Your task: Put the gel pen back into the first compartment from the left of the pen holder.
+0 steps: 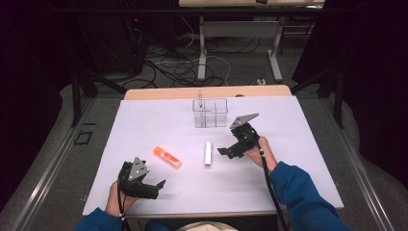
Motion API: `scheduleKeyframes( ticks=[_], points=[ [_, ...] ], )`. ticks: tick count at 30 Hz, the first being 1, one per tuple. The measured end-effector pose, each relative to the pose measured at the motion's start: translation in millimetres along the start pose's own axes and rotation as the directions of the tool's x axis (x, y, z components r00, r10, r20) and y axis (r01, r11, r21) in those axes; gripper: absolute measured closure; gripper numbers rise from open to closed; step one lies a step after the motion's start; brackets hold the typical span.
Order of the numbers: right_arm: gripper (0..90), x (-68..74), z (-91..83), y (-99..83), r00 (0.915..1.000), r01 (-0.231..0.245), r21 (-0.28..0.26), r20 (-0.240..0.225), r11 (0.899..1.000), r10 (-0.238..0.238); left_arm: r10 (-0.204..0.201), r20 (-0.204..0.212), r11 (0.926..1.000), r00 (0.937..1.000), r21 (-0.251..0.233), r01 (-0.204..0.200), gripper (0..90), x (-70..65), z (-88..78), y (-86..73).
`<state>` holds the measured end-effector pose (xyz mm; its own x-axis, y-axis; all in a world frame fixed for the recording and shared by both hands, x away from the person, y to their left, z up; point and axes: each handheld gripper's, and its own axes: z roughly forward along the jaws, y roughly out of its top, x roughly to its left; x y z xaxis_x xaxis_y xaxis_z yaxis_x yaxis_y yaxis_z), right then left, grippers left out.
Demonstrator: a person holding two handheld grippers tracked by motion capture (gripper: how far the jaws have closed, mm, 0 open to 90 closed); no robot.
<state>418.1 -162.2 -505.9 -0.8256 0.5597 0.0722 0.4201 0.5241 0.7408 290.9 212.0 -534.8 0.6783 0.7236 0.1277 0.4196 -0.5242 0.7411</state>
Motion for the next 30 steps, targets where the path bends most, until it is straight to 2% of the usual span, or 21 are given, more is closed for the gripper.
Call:
scheduleKeyframes(
  ticks=[7,8,10,12,15,17,21,23,27,30],
  points=[
    [0.0,2.4,-9.1,-23.2,1.0,-0.005,0.0,-0.003,1.0,0.005,-0.01,0.009,0.9999,0.9999,0.004,0.01,1.8,-0.5,1.2,0.2],
    [0.0,3.5,-10.9,-25.0,1.0,-0.003,0.011,-0.008,1.0,0.003,-0.012,0.009,0.9999,0.9999,0.002,0.012,1.8,-0.6,1.4,0.1],
    [0.0,6.1,-12.3,-29.2,1.0,0.006,0.0,-0.002,1.0,-0.006,-0.017,0.01,0.9998,0.9998,0.0,0.017,1.8,-0.3,1.5,-0.5],
    [0.0,7.8,-13.9,-32.3,0.9999,-0.012,0.011,-0.01,1.0,0.012,-0.006,0.004,1.0,1.0,0.002,0.006,1.7,1.4,0.3,-0.2],
    [0.0,10.6,-16.6,-36.8,0.9999,0.004,0.019,-0.012,1.0,-0.004,-0.018,0.012,0.9998,0.9998,0.0,0.018,1.7,-0.1,2.0,-0.2],
    [0.0,12.1,-19.0,-39.7,0.9991,0.007,0.025,-0.041,1.0,-0.006,-0.01,0.015,0.9999,0.9998,0.005,0.01,1.7,-0.5,1.6,0.3],
    [0.0,14.7,-22.0,-45.1,0.9989,0.011,0.026,-0.045,1.0,-0.01,-0.016,0.013,0.9999,0.9998,0.001,0.016,1.8,-0.2,1.7,-0.5],
    [0.0,15.5,-24.9,-46.6,0.9987,0.014,0.023,-0.049,1.0,-0.013,-0.003,0.011,1.0,0.9999,0.004,0.003,1.8,0.1,1.4,-0.4],
    [0.0,21.2,-32.3,-51.2,0.9993,0.022,0.032,-0.031,0.999,-0.021,-0.013,0.011,0.9999,0.9999,0.004,0.013,1.8,-0.5,0.5,-0.5],
    [0.0,23.4,-36.9,-56.7,0.9994,0.023,0.038,-0.026,0.999,-0.022,-0.002,-0.002,1.0,1.0,0.004,0.002,1.6,0.0,-0.3,0.1]
  ],
)
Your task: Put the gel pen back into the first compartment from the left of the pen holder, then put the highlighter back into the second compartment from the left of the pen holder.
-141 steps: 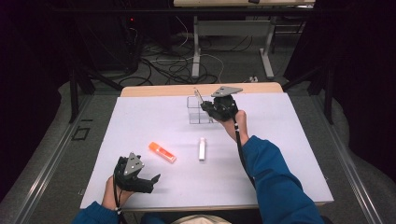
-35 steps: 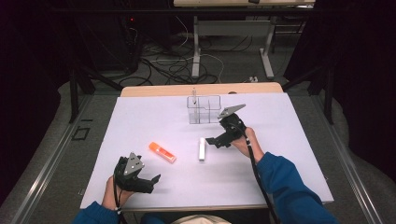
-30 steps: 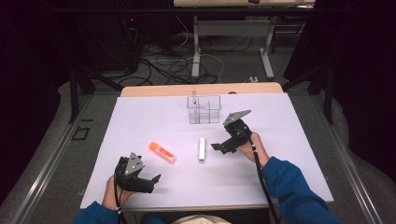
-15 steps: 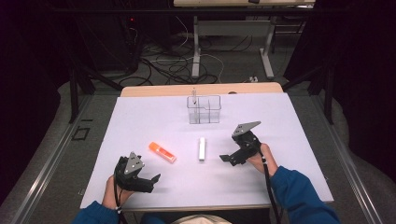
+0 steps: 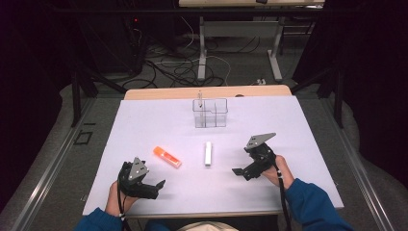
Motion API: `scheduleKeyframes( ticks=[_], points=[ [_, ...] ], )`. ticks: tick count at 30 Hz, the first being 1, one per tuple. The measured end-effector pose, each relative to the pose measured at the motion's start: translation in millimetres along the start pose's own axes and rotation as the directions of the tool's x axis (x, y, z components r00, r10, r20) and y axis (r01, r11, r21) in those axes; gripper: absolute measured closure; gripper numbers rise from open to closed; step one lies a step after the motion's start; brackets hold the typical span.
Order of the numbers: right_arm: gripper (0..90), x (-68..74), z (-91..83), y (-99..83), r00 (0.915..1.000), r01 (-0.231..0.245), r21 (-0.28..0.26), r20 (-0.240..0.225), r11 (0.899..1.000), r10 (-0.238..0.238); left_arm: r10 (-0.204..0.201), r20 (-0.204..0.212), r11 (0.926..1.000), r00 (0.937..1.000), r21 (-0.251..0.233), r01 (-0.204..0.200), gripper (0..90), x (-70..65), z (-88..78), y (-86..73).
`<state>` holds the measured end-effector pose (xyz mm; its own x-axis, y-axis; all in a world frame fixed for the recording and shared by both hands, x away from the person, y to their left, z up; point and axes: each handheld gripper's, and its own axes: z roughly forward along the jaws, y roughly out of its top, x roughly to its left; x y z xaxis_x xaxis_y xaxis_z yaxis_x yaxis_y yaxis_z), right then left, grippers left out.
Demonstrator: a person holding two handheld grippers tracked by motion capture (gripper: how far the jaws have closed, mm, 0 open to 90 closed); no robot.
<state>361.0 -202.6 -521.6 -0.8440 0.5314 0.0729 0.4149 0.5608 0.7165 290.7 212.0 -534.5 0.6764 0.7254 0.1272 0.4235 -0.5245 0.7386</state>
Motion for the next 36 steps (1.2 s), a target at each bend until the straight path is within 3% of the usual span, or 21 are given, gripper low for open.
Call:
scheduleKeyframes(
  ticks=[3,4,6,16,23,29,31,32,36],
  points=[
    [0.0,2.5,-3.0,-4.6,0.9998,-0.021,0.001,0.006,1.0,0.021,-0.008,-0.007,1.0,0.9999,0.003,0.008,1.4,-0.4,0.4,0.6],
    [0.0,3.3,-2.2,-6.3,0.9997,-0.017,-0.018,0.019,1.0,0.018,-0.012,-0.009,0.9999,0.9999,0.002,0.012,1.3,-0.3,0.9,0.5],
    [0.0,4.2,-4.7,-8.2,0.9998,-0.012,0.006,0.016,1.0,0.012,-0.02,-0.014,0.9998,0.9997,0.007,0.02,1.2,1.1,0.5,0.7],
    [0.0,11.8,-9.4,-18.9,0.9985,-0.008,0.013,0.054,1.0,0.007,-0.05,-0.075,0.9986,0.9959,0.015,0.051,4.6,5.1,1.1,2.8],
    [0.0,11.9,-10.3,-23.0,0.9981,0.001,0.01,0.062,1.0,-0.002,-0.097,-0.141,0.9945,0.9853,0.025,0.101,28.1,10.8,4.4,9.1],
    [0.0,11.2,-9.2,-23.2,0.9982,0.006,0.03,0.059,1.0,-0.008,-0.117,-0.13,0.9921,0.9845,0.028,0.122,55.9,18.7,9.8,12.8],
    [0.0,11.5,-9.2,-23.0,0.9983,0.007,0.029,0.058,1.0,-0.009,-0.135,-0.134,0.9904,0.9818,0.013,0.138,65.6,23.3,14.1,14.2],
    [0.0,12.1,-7.8,-23.5,0.9984,0.004,0.002,0.057,1.0,-0.005,-0.142,-0.139,0.9891,0.98,0.018,0.146,69.4,25.9,16.4,15.2],
    [0.0,12.9,-9.9,-22.3,0.9983,0.014,0.013,0.057,1.0,-0.015,-0.167,-0.131,0.9846,0.9772,0.028,0.172,83.8,35.7,26.4,17.7]
  ],
)
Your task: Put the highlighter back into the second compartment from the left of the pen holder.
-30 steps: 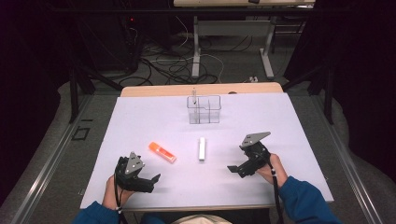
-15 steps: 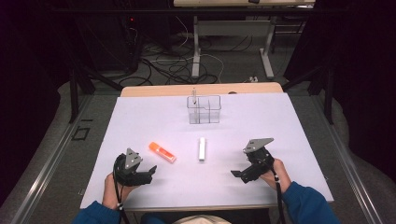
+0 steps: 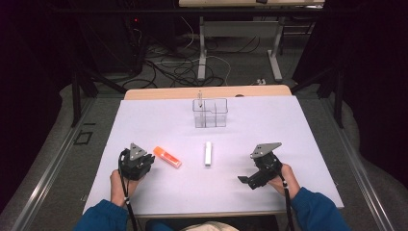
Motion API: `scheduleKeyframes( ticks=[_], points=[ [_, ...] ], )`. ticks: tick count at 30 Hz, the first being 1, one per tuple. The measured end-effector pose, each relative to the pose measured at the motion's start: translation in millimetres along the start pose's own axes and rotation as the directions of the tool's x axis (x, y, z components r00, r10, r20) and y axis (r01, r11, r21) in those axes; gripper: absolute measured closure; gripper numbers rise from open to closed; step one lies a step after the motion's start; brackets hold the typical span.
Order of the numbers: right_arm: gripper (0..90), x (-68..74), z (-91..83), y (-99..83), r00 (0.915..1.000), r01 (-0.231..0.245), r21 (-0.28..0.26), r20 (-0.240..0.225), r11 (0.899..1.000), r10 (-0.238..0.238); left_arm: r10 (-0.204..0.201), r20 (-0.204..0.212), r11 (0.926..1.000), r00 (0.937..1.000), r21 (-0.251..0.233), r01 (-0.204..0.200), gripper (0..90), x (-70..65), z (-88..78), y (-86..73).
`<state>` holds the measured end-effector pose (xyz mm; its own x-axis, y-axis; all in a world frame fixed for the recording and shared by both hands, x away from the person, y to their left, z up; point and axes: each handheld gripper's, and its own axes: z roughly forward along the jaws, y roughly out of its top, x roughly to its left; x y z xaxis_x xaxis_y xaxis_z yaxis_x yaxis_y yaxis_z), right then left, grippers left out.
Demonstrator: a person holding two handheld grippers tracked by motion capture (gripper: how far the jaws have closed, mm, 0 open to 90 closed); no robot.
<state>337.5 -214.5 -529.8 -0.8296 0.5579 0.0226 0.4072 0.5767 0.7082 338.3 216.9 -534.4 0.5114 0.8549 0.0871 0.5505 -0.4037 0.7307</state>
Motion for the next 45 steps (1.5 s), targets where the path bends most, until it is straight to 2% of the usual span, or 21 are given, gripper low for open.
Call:
scheduleKeyframes(
  ticks=[3,12,14,15,17,18,20,24,25,26,30,32,36,39,45],
  points=[
    [0.0,0.1,-0.5,0.0,1.0,0.0,-0.001,0.0,1.0,0.0,-0.011,-0.002,0.9999,0.9999,0.01,0.011,89.5,4.0,6.3,3.5],
    [0.0,0.1,-0.9,0.2,1.0,-0.005,0.001,-0.004,1.0,0.005,-0.025,-0.019,0.999,0.9995,0.036,0.026,89.8,11.6,22.4,8.1],
    [0.0,0.2,-0.6,0.1,0.9999,-0.006,0.001,-0.008,1.0,0.006,-0.027,-0.02,0.9984,0.9994,0.048,0.028,89.8,12.6,25.2,8.7],
    [0.0,0.0,-0.3,0.0,1.0,-0.003,0.001,-0.008,1.0,0.003,-0.03,-0.017,0.9971,0.9994,0.07,0.031,89.8,12.8,25.0,9.4],
    [0.0,0.1,0.0,0.0,1.0,0.001,0.003,-0.003,1.0,-0.001,-0.037,-0.02,0.9974,0.9991,0.062,0.038,89.8,13.3,29.2,10.0],
    [0.0,0.4,-0.3,0.0,1.0,0.001,0.003,0.001,1.0,-0.001,-0.03,-0.021,0.9968,0.9994,0.074,0.031,89.8,13.9,29.8,11.1],
    [0.0,0.5,-0.8,-0.1,1.0,0.005,0.002,-0.001,1.0,-0.005,-0.034,-0.023,0.9973,0.9992,0.065,0.036,89.8,14.2,33.6,11.6],
    [0.0,0.6,-1.7,0.2,1.0,0.008,0.011,-0.005,1.0,-0.008,-0.026,-0.032,0.9966,0.9991,0.077,0.029,89.8,13.1,37.8,13.2],
    [0.0,0.7,-1.6,0.3,1.0,0.008,0.013,-0.004,1.0,-0.008,-0.012,-0.038,0.996,0.9992,0.088,0.015,89.8,13.9,37.5,14.2],
    [0.0,0.8,-1.6,0.2,1.0,0.009,0.013,-0.003,1.0,-0.009,-0.017,-0.037,0.997,0.9992,0.074,0.02,89.8,13.2,39.5,14.0],
    [0.0,0.9,-0.6,-0.2,0.9999,0.012,0.009,0.0,1.0,-0.012,-0.021,-0.04,0.9965,0.999,0.08,0.024,89.8,12.9,43.1,16.1],
    [0.0,0.5,-0.8,-0.1,0.9999,0.013,0.014,-0.005,1.0,-0.013,-0.007,-0.042,0.9965,0.9991,0.082,0.011,89.8,13.9,45.2,18.0],
    [0.0,0.3,-0.8,0.1,0.9999,0.014,0.014,-0.004,1.0,-0.014,-0.01,-0.043,0.9974,0.999,0.07,0.013,89.8,13.8,51.2,21.0],
    [0.0,0.4,-0.4,0.0,0.9999,0.013,0.008,-0.001,1.0,-0.013,0.017,-0.049,0.9974,0.9987,0.07,-0.013,89.8,13.5,56.3,24.1],
    [0.0,0.3,-1.8,-0.4,0.9999,0.011,0.014,-0.002,1.0,-0.011,0.035,-0.047,0.9964,0.9983,0.079,-0.031,89.8,11.3,65.1,31.2]
  ],
)
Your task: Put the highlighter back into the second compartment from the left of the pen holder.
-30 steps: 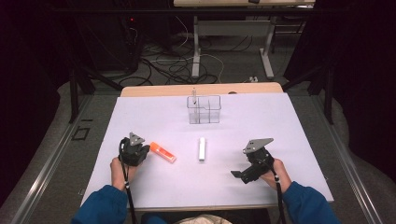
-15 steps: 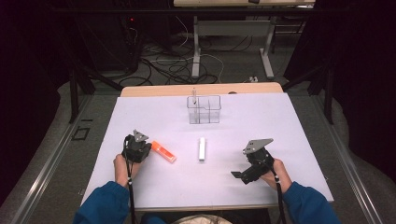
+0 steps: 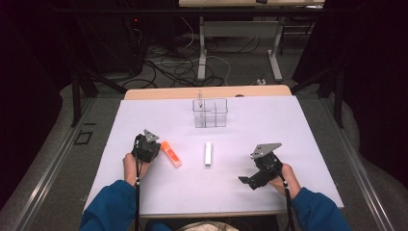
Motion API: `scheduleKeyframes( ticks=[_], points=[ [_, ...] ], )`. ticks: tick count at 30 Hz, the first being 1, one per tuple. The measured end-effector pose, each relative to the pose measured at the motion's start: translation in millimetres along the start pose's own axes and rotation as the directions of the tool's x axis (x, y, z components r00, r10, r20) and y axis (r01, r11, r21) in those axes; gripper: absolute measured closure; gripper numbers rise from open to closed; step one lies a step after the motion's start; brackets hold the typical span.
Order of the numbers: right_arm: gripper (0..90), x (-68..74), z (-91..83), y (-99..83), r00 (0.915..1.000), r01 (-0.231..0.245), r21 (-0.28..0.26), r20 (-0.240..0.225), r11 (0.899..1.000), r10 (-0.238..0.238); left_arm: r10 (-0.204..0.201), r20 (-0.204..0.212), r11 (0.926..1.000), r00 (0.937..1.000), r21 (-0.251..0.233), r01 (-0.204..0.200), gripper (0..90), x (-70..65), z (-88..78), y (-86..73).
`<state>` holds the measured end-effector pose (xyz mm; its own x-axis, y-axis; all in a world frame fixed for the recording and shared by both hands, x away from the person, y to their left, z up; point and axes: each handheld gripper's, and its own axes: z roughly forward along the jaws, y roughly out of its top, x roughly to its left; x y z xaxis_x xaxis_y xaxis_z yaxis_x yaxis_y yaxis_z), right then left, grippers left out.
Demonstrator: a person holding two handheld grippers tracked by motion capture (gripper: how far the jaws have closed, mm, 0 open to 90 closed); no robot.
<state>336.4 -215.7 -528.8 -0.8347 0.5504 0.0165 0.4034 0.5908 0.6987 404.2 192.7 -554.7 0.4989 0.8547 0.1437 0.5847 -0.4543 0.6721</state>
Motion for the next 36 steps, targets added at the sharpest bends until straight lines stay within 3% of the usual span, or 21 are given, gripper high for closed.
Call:
scheduleKeyframes(
  ticks=[18,25,36],
  points=[
    [0.0,-1.8,-0.2,-1.4,0.9998,-0.014,-0.005,0.014,1.0,0.014,0.054,0.025,0.9984,0.9982,-0.016,-0.054,89.7,-13.4,16.8,14.6],
    [0.0,-2.2,0.2,-1.5,1.0,-0.006,0.004,0.0,1.0,0.006,0.057,0.066,0.9983,0.9962,-0.016,-0.056,89.7,-19.5,21.9,21.6],
    [0.0,-1.5,1.1,-2.2,0.9998,-0.016,0.005,0.008,1.0,0.016,0.078,0.09,0.9968,0.9928,-0.021,-0.077,89.7,-30.1,27.8,31.3]
  ],
)
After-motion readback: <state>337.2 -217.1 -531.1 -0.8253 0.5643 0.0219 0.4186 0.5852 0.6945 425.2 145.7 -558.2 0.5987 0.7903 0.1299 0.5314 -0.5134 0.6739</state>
